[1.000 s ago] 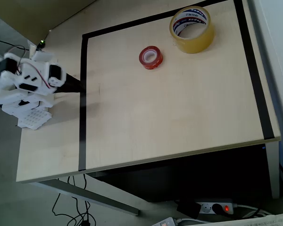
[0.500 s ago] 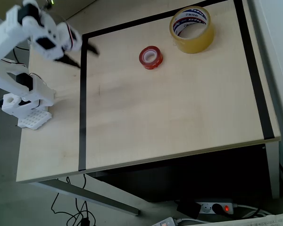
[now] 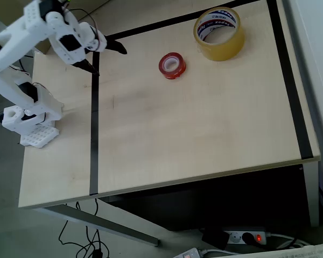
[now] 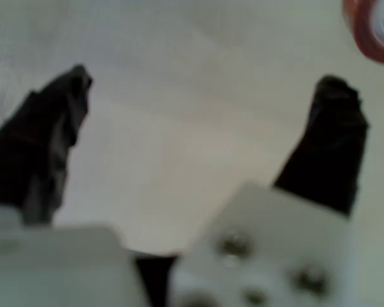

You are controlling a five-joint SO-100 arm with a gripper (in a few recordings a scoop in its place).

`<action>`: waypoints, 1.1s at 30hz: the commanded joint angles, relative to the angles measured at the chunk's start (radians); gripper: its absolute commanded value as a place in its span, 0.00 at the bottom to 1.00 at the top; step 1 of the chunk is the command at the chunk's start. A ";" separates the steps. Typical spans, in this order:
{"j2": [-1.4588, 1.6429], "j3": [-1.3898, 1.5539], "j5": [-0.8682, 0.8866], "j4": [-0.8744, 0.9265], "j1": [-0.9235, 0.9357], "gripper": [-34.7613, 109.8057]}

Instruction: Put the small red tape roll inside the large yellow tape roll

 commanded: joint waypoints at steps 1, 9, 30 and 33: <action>0.003 -0.077 -0.049 -0.008 -0.011 0.49; -0.129 -0.126 -0.098 -0.101 -0.014 0.49; -0.495 -0.440 -0.161 -0.232 0.023 0.49; -0.580 -0.545 -0.163 -0.206 0.023 0.49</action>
